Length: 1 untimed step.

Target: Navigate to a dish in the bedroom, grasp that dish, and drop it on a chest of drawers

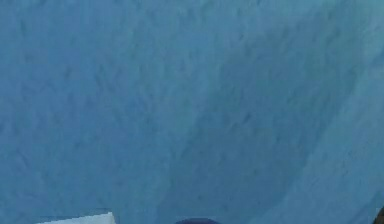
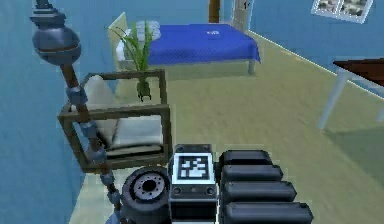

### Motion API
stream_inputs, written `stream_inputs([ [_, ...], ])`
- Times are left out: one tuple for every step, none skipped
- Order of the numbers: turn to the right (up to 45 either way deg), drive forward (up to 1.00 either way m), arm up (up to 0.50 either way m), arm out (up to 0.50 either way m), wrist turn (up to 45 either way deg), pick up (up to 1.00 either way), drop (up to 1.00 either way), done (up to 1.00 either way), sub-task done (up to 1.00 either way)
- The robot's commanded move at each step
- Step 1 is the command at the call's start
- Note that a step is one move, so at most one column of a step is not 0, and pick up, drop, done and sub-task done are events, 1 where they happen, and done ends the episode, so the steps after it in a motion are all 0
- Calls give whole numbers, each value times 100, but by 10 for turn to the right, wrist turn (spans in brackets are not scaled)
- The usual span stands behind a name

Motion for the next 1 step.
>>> stream_inputs([
  [-450, 0, 0, 0, 0, 0, 0, 0, 0],
])
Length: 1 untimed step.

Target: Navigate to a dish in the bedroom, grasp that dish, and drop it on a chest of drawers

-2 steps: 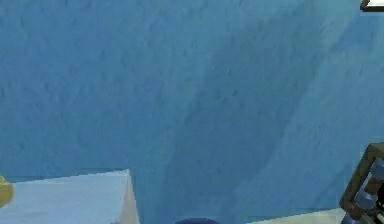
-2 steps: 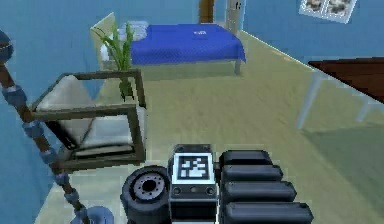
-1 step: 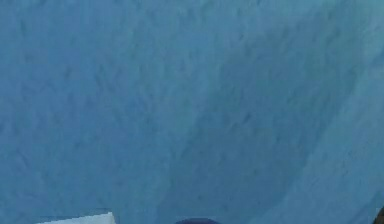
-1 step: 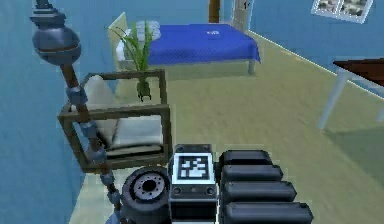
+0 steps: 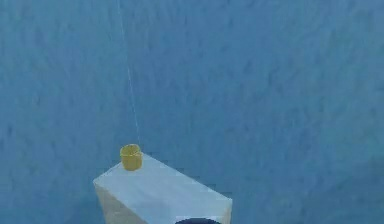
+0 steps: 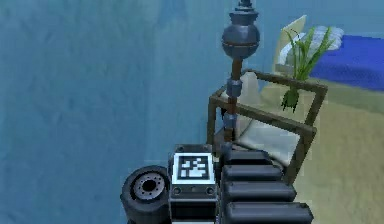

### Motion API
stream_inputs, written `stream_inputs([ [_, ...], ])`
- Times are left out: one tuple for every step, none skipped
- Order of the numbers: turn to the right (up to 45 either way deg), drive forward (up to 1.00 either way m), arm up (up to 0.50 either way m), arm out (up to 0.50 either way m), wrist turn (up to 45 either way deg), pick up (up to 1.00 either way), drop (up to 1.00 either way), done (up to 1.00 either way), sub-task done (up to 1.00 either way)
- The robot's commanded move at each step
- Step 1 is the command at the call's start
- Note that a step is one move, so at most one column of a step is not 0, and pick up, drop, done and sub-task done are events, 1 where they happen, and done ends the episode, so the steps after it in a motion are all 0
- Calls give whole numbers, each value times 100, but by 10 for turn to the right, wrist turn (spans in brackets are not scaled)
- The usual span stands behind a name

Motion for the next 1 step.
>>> stream_inputs([
  [-450, 0, 0, 0, 0, 0, 0, 0, 0],
])
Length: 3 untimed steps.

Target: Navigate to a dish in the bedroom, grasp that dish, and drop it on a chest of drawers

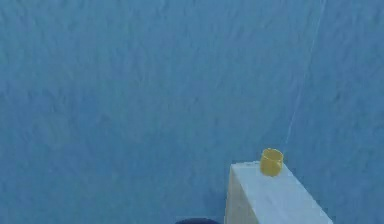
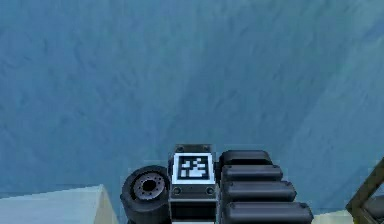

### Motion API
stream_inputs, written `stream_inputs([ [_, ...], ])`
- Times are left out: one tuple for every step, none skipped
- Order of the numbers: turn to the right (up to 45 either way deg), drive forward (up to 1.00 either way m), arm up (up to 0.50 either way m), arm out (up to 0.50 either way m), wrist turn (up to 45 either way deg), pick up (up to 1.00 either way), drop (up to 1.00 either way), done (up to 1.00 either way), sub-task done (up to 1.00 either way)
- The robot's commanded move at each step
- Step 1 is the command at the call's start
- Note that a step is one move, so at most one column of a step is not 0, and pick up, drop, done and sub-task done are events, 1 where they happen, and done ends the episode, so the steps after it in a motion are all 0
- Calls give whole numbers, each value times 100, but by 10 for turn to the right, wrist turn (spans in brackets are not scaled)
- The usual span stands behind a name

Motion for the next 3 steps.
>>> stream_inputs([
  [-450, 0, 0, 0, 0, 0, 0, 0, 0],
  [-120, 0, 0, 0, 0, 0, 0, 0, 0],
  [0, 0, 0, 36, 0, 0, 0, 0, 0],
])
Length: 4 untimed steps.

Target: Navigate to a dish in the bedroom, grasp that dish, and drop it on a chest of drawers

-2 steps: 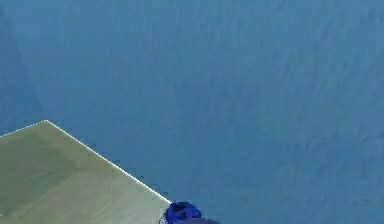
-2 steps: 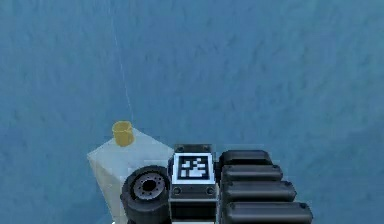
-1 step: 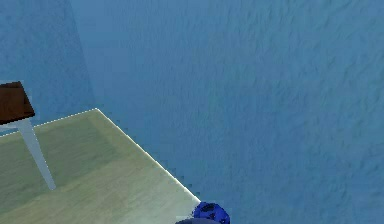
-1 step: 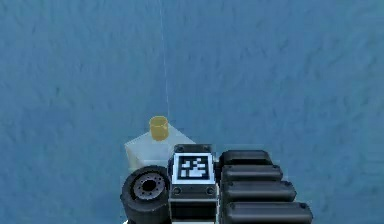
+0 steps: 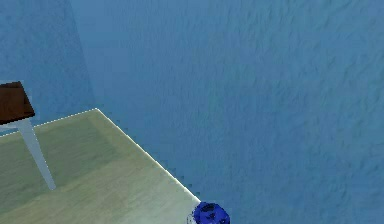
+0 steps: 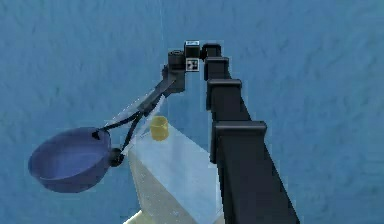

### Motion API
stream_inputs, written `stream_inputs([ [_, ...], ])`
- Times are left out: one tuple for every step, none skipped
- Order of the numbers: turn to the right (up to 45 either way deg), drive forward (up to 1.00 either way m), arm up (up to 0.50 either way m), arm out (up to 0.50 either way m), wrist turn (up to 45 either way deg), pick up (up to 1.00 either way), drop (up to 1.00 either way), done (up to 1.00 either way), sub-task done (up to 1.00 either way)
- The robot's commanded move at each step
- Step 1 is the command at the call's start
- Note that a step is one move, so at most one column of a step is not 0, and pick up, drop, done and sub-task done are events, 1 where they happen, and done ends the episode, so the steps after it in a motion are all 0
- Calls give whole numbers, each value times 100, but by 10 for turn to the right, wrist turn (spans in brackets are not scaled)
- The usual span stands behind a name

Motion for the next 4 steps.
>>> stream_inputs([
  [0, 0, 0, 0, 450, 0, 0, 0, 0],
  [0, 0, 0, 0, 450, 0, 0, 0, 0],
  [0, 0, 0, 0, 390, 0, 0, 0, 0],
  [0, 0, -8, 0, 0, 0, 0, 0, 0],
])
